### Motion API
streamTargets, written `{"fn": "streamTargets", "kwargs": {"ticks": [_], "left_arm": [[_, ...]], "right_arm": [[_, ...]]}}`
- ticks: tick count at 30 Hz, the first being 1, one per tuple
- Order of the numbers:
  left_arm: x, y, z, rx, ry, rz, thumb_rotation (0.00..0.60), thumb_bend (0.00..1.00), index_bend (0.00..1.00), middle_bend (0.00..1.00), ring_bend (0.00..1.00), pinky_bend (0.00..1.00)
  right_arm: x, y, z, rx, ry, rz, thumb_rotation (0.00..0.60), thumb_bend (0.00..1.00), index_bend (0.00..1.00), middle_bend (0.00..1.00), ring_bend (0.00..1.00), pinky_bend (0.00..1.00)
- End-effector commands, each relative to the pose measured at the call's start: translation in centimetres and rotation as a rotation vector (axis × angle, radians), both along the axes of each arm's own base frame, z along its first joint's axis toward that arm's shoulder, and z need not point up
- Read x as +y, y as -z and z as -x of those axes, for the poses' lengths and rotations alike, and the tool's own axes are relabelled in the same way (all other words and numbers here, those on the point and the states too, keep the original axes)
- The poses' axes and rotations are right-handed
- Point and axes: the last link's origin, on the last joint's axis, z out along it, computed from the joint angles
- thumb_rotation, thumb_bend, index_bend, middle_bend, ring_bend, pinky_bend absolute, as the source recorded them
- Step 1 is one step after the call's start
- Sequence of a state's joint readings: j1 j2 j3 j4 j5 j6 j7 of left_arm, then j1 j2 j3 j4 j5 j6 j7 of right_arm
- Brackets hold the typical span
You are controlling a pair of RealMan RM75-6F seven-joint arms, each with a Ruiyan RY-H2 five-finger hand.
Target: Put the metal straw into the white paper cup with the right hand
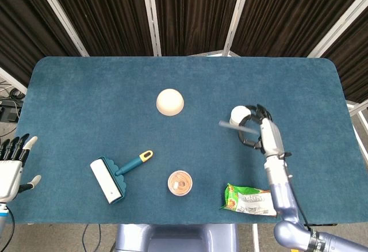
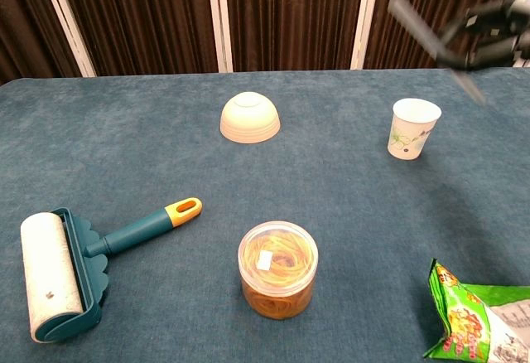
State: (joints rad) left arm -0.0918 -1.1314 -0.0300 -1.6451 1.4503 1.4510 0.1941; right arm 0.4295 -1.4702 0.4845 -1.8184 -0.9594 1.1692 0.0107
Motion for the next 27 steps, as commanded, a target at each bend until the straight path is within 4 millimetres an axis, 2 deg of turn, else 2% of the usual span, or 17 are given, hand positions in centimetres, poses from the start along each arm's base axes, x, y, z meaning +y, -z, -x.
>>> {"fn": "streamTargets", "kwargs": {"ticks": [1,5,9,15,27], "left_arm": [[0.0,0.0,0.0,-0.001,-0.001,0.0,0.6,0.2,0.06,0.0,0.0,0.0],[0.0,0.0,0.0,-0.002,0.001,0.002,0.6,0.2,0.06,0.0,0.0,0.0],[0.0,0.0,0.0,0.002,0.007,0.003,0.6,0.2,0.06,0.0,0.0,0.0],[0.1,0.0,0.0,0.002,0.006,0.003,0.6,0.2,0.06,0.0,0.0,0.0],[0.1,0.0,0.0,0.001,0.005,0.003,0.6,0.21,0.07,0.0,0.0,0.0]], "right_arm": [[-2.1,-2.7,-1.7,-0.385,0.061,0.048,0.6,0.38,0.54,0.17,0.0,0.0],[-4.0,-2.6,-1.6,-0.532,0.108,0.051,0.6,0.37,0.54,0.17,0.0,0.0],[-5.3,-1.1,-1.4,-0.533,0.147,0.027,0.6,0.37,0.54,0.17,0.0,0.0],[-7.1,0.8,-1.7,-0.653,0.206,-0.014,0.6,0.37,0.54,0.17,0.0,0.0],[-8.8,2.5,-0.1,-0.713,0.266,-0.008,0.6,0.37,0.54,0.17,0.0,0.0]]}}
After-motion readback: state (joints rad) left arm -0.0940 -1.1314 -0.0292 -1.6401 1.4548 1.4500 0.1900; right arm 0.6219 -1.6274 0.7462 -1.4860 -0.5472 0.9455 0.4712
